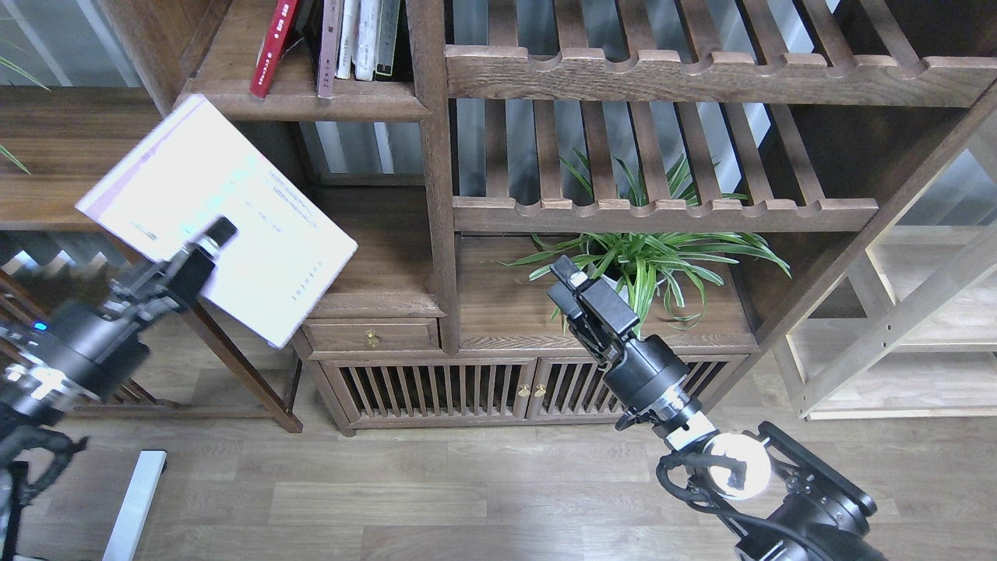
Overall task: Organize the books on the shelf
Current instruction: 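Release the right gripper and lift the white book up with the left gripper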
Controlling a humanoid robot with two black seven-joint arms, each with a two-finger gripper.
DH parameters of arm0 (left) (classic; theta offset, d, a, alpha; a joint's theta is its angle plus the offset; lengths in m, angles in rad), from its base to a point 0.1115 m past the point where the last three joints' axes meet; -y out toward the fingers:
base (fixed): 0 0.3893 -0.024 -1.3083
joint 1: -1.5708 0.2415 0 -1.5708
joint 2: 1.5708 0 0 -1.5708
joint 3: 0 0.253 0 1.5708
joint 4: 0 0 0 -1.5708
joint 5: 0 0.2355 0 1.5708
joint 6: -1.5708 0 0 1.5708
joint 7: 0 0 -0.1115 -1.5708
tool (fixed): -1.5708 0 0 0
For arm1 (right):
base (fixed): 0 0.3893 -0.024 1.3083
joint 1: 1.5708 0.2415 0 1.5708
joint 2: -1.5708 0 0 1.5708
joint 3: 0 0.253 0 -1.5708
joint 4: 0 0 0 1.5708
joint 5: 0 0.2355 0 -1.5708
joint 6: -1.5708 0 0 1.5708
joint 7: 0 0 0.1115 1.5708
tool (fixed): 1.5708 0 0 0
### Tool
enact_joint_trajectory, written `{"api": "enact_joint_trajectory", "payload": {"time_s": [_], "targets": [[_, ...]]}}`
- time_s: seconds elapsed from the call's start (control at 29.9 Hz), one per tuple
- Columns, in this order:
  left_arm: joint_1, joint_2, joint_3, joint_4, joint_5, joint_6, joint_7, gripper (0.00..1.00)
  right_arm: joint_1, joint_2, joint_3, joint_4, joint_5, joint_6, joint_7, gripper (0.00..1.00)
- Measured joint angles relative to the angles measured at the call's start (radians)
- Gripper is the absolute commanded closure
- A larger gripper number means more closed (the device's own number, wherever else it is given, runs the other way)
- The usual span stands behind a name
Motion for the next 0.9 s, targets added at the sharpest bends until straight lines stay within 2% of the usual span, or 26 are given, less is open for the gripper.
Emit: {"api": "enact_joint_trajectory", "payload": {"time_s": [0.17, 0.37, 0.6, 0.9], "targets": [[-0.014, 0.016, -0.061, -0.041, 0.000, 0.000, 0.000, 1.00, 0.010, 0.003, -0.001, -0.003, 0.005, 0.000, 0.000, 0.14], [-0.081, 0.092, -0.107, -0.043, 0.003, 0.000, 0.000, 1.00, 0.020, 0.006, -0.001, -0.005, 0.008, 0.000, 0.000, 0.14], [-0.198, 0.120, -0.112, -0.034, 0.037, 0.000, 0.000, 1.00, 0.026, 0.010, -0.004, -0.005, 0.014, 0.000, 0.000, 0.14], [-0.216, 0.151, -0.102, -0.032, 0.057, 0.000, 0.000, 1.00, 0.034, 0.015, -0.007, -0.005, 0.014, 0.000, 0.000, 0.14]]}}
